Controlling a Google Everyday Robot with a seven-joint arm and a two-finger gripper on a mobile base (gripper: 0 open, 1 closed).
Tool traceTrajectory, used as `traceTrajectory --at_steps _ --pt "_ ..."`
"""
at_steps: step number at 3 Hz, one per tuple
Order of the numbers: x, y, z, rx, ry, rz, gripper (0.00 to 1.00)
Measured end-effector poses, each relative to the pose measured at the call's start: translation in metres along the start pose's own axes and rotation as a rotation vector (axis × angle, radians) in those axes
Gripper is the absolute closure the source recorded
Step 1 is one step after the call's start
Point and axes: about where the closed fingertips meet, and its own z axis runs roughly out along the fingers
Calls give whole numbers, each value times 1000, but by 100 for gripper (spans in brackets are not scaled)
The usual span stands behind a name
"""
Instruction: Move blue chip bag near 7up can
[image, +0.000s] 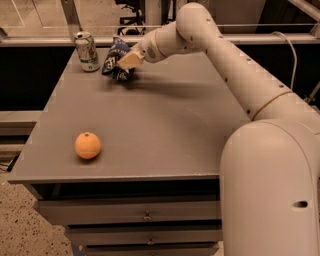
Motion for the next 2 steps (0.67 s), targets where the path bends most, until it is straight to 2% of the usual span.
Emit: traceTrajectory --at_steps 2 --pt "-7 7 23 -39 -3 11 44"
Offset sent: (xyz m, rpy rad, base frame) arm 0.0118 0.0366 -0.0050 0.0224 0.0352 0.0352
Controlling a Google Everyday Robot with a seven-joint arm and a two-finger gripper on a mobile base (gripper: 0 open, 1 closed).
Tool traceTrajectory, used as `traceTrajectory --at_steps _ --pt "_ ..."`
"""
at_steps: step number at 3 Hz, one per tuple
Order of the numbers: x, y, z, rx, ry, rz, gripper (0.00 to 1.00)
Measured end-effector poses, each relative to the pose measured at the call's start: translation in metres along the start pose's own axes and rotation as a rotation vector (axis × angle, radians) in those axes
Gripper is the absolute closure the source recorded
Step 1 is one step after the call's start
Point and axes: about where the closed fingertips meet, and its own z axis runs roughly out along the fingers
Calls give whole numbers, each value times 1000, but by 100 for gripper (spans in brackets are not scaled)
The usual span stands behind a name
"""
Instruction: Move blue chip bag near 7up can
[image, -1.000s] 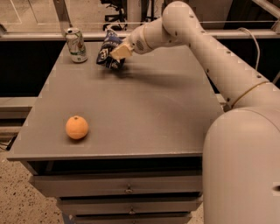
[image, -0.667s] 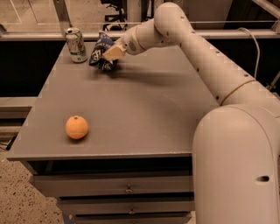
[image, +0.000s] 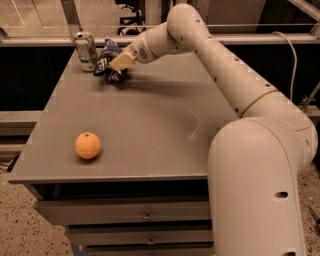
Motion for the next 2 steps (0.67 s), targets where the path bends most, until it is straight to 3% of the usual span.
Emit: traceTrajectory --at_steps 2 --pt "-5 -1 21 -18 -4 6 0"
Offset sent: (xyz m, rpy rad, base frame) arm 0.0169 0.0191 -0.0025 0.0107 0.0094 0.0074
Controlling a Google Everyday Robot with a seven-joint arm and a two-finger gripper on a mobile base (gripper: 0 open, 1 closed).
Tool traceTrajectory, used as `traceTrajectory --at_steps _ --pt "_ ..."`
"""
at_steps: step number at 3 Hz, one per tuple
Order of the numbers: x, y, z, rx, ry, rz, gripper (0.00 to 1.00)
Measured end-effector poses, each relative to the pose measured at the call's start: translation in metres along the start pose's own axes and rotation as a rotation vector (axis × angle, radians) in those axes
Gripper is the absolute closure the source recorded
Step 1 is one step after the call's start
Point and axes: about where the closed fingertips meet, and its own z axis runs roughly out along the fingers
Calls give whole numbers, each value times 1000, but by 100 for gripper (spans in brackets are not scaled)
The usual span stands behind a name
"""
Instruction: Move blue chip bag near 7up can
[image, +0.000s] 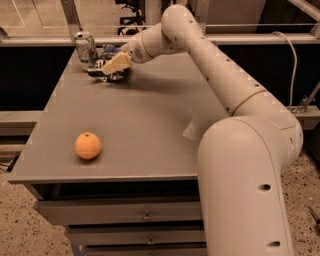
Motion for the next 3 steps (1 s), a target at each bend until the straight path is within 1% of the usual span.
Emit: traceTrajectory --at_steps 1,2,3 --pt "-1 -2 4 -1 -2 2 0" --pt "-1 -7 -10 9 -7 -4 0" --pt "-7 -5 -42 8 -25 -22 0"
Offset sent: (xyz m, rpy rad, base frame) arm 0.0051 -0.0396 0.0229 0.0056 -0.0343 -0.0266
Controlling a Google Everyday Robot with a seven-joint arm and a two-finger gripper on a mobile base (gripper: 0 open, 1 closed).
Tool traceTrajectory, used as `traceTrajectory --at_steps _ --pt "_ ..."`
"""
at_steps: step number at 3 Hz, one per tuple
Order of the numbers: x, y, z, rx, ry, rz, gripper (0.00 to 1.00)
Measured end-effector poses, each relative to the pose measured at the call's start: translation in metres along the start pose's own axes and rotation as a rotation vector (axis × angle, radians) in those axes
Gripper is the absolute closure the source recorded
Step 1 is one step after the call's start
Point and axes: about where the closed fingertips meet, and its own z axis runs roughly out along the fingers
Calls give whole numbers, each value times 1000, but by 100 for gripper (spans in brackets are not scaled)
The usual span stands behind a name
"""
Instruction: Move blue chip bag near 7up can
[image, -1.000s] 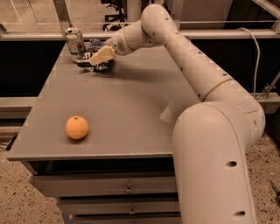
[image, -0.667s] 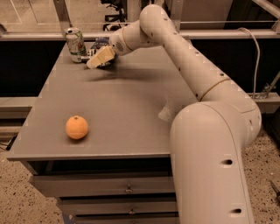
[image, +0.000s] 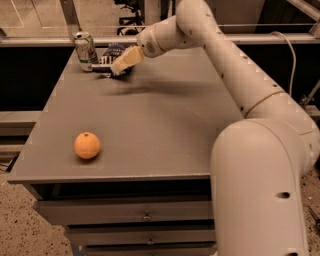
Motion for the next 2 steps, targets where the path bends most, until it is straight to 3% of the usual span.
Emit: traceTrajectory --at_steps 2 --pt "6 6 -105 -32 -61 -107 0"
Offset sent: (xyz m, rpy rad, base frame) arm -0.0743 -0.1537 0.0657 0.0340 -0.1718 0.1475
